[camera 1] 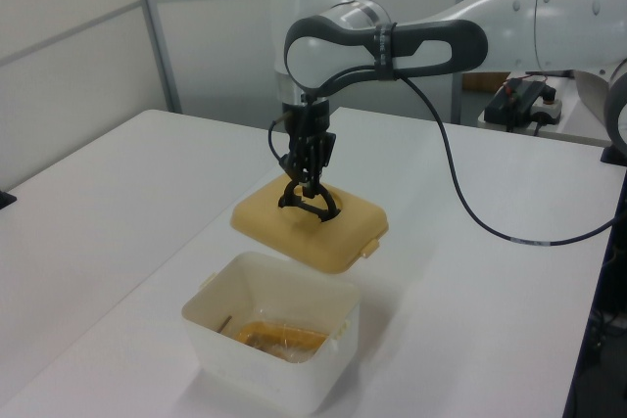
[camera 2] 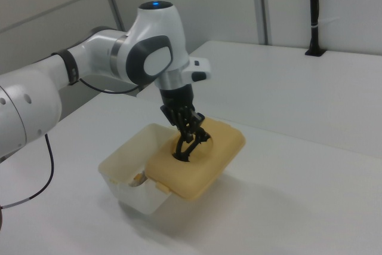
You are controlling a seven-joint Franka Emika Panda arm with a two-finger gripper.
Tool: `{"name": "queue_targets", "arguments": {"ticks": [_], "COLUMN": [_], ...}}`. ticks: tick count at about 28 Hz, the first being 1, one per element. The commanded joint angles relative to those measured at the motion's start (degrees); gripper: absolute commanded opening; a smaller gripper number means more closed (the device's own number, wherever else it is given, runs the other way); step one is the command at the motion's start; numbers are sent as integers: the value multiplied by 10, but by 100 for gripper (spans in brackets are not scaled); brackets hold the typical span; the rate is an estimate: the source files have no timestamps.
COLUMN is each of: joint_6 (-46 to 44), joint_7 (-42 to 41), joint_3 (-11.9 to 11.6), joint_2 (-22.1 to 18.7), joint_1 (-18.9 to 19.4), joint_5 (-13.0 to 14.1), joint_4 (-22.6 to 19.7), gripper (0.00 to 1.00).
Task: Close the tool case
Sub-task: 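Lift the tan lid by its handle and carry it over the white box, then lower the tan lid onto the white box rim and press it down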
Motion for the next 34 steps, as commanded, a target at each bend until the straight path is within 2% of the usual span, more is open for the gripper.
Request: {"name": "queue_targets", "arguments": {"ticks": [1,24,34], "joint_6": [-20,-37,-33], "joint_7": [28,87,99], "joint_3": [-4,-4,-4], "joint_2": [-8,-4,5], "joint_1": [23,127,151], "joint_5": [8,8,8], "joint_4": [5,15,14], "gripper": [0,0,0]}}
